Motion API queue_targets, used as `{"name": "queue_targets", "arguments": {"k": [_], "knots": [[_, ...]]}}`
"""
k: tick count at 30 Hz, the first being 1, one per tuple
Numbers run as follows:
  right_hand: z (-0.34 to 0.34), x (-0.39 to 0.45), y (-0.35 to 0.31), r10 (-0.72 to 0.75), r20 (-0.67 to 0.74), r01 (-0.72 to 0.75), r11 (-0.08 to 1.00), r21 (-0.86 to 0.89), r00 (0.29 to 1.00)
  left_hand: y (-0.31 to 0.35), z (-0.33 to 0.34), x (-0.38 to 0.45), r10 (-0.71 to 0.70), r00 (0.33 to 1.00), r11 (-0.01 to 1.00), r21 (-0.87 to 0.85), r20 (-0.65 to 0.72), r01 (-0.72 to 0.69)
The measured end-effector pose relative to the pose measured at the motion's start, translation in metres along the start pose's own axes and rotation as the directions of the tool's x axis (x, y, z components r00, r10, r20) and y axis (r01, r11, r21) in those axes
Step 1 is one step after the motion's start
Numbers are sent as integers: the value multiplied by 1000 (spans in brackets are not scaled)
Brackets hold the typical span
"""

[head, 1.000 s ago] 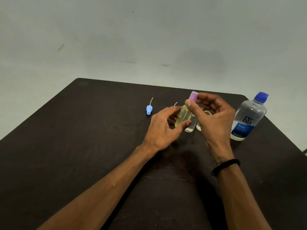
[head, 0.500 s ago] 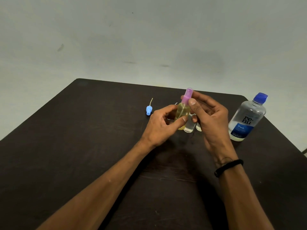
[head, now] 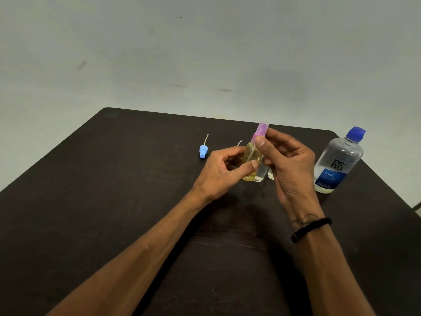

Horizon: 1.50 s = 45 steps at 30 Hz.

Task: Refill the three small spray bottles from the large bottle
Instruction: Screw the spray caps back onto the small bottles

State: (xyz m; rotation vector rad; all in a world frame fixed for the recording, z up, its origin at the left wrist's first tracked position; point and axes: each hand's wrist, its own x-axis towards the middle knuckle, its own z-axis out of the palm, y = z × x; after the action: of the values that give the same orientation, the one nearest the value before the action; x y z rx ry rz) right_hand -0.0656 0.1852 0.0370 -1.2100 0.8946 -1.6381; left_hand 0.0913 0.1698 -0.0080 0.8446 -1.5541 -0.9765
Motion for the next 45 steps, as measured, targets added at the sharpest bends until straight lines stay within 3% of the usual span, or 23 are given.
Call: {"name": "queue_targets", "arguments": {"k": [10, 17, 34, 39, 45], "knots": [[4, -2, -3, 38, 21, -39, 996, 76, 999, 4, 0, 0, -18, 1000, 996, -83, -19, 16], [-2, 0, 1, 25, 118, -28, 999, 20, 993, 9, -1, -1, -25, 999, 988, -150, 23, 28], [0, 0, 3, 75, -35, -72, 994, 84, 997, 5, 2, -3, -10, 1000, 999, -53, 7, 11], [2, 0, 4, 89, 11, -90, 986, 143, 996, 9, 0, -3, -59, 997, 968, -239, 54, 70], [-4, 0, 0, 141, 157, -162, 979, 125, 977, 11, -14, -3, -185, 942, 852, -432, 281, 296]]}}
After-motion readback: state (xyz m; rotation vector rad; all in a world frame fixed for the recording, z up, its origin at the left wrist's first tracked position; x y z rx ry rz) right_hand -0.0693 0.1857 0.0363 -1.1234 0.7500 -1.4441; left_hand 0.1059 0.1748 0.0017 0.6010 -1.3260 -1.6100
